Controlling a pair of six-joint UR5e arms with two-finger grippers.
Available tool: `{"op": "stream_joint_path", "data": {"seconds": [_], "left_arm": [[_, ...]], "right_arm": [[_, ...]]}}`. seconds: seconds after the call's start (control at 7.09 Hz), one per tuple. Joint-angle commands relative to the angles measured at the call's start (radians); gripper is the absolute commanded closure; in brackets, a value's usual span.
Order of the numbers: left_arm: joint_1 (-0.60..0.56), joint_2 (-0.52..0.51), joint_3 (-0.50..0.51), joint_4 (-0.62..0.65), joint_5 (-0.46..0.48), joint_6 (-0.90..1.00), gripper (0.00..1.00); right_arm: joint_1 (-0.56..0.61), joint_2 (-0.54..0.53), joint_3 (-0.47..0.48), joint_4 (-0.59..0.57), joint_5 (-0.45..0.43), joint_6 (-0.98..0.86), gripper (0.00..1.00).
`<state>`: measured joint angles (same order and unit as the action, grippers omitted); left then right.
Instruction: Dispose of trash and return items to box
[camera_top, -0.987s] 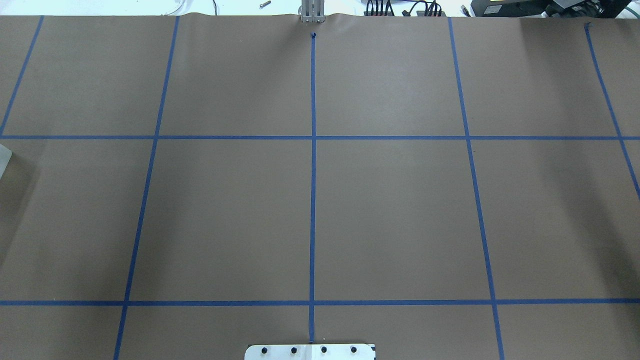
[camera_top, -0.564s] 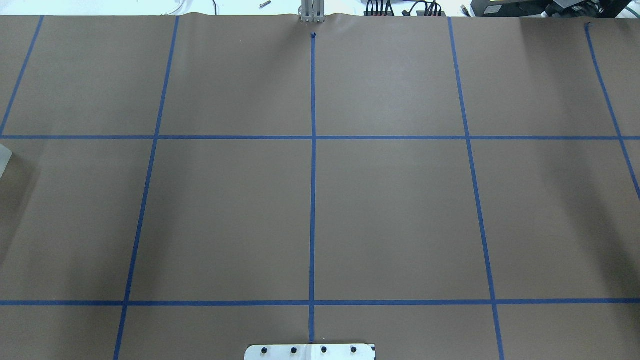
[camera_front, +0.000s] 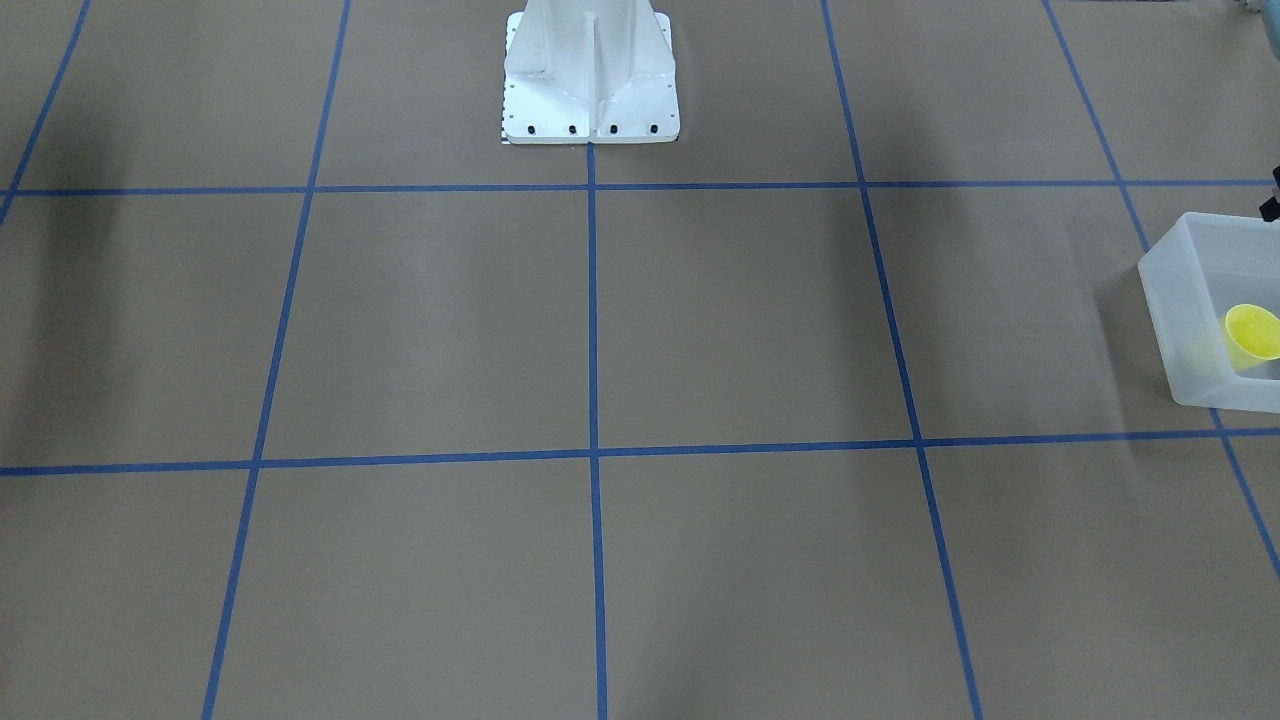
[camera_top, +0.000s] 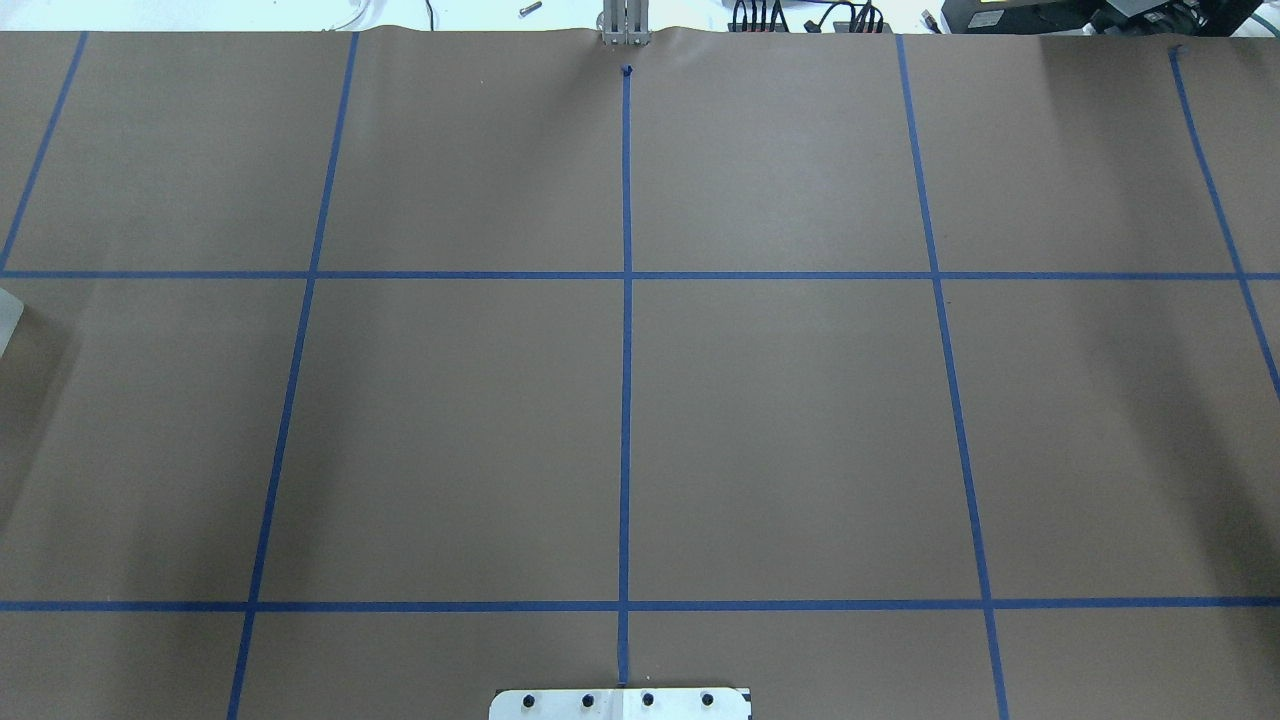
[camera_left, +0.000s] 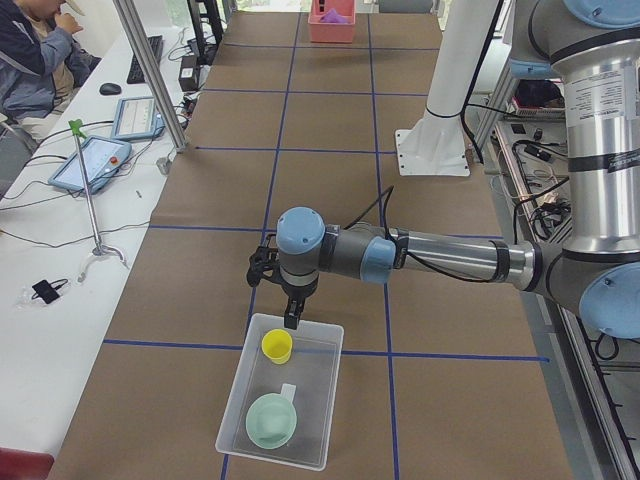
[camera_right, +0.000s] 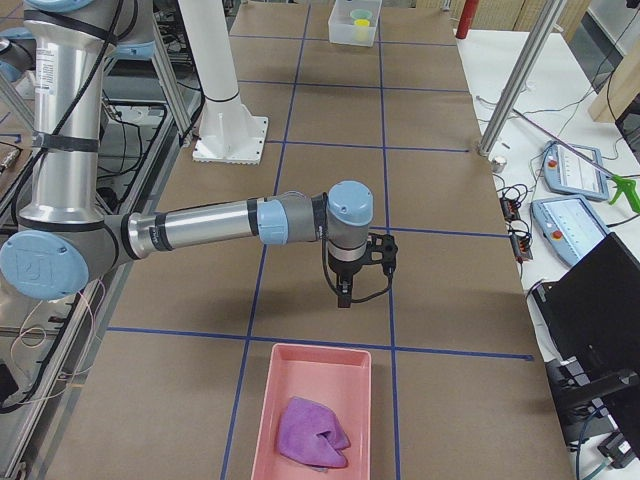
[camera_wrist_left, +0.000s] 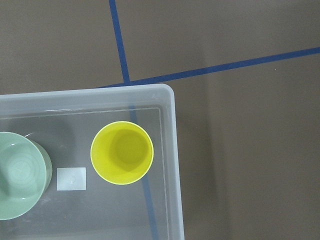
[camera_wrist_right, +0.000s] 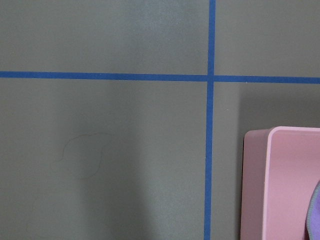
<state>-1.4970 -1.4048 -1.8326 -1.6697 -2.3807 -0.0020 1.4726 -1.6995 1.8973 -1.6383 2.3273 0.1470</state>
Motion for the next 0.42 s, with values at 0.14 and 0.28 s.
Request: {"op": "stream_joint_path", "data": {"seconds": [0.14, 0.28], "left_arm": [[0.001, -0.008, 0.007, -0.008, 0.0, 0.001, 0.02], [0.001, -0.017, 0.009, -0.01, 0.0, 0.001, 0.02]], "right_arm": [[0.0, -0.006, 0.011, 0.0, -0.002, 0.0, 0.0], [0.0, 0.004, 0.003, -0.002, -0.002, 0.0, 0.0]]}}
